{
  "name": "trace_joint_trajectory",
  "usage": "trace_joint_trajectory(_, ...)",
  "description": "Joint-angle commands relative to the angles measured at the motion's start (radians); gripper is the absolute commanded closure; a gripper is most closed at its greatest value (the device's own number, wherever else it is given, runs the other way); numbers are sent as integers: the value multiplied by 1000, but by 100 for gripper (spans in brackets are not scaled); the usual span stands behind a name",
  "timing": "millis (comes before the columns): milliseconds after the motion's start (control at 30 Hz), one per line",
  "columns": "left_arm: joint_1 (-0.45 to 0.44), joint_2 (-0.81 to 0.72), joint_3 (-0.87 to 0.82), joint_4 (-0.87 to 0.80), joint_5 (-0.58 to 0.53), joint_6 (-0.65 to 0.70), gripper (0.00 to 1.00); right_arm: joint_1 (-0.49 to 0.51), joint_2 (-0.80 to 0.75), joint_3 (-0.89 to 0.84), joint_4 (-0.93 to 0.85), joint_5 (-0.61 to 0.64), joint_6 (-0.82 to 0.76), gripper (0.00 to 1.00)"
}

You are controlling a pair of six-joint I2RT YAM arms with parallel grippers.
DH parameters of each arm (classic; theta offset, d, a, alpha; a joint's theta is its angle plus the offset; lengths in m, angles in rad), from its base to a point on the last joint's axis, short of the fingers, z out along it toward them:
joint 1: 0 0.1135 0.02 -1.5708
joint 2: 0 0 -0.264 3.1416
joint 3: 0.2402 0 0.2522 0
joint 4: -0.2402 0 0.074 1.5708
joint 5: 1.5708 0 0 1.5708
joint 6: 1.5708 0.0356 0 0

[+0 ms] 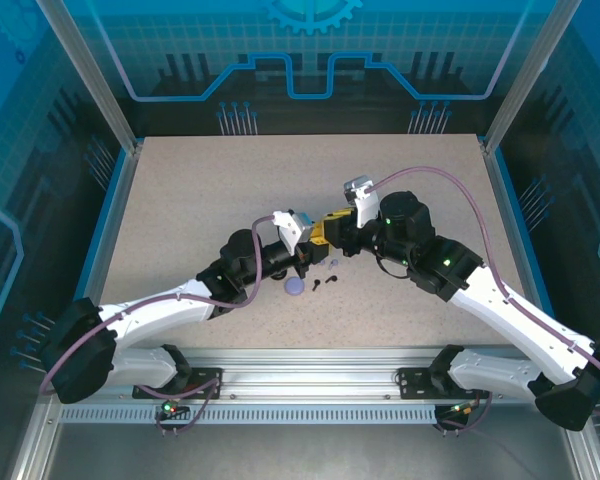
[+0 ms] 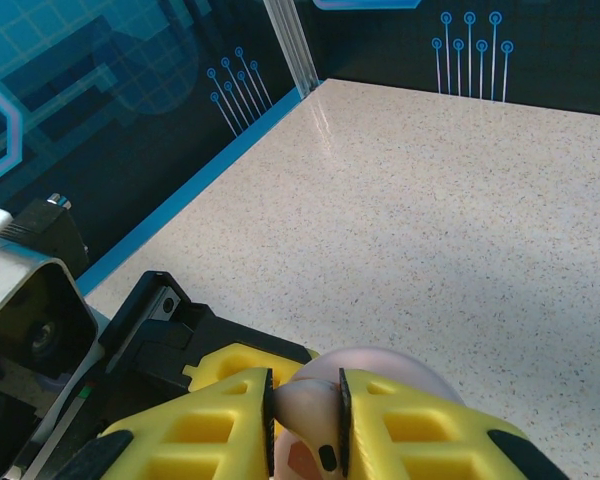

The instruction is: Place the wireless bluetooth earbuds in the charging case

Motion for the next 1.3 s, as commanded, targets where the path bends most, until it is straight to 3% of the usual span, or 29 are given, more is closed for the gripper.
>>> trace_joint_trajectory(0, -7, -29, 31, 34, 10, 2, 83, 12, 4, -23, -9, 15, -17, 76)
trace_joint_trajectory(567, -7, -30, 24, 33, 7, 3, 83, 12, -13, -19, 0, 19, -22, 63)
trace_joint_trajectory(800, -8, -24, 18, 30, 4, 8, 83, 0, -42, 47, -48, 11, -28, 49)
trace_joint_trajectory(967, -8, -24, 13, 28, 14, 31, 83, -47, -62, 113, -137, -61, -16, 40)
trace_joint_trajectory(1267, -6, -28, 14, 2, 37, 154, 83, -118, -24, 300, -476, -162, -67, 37)
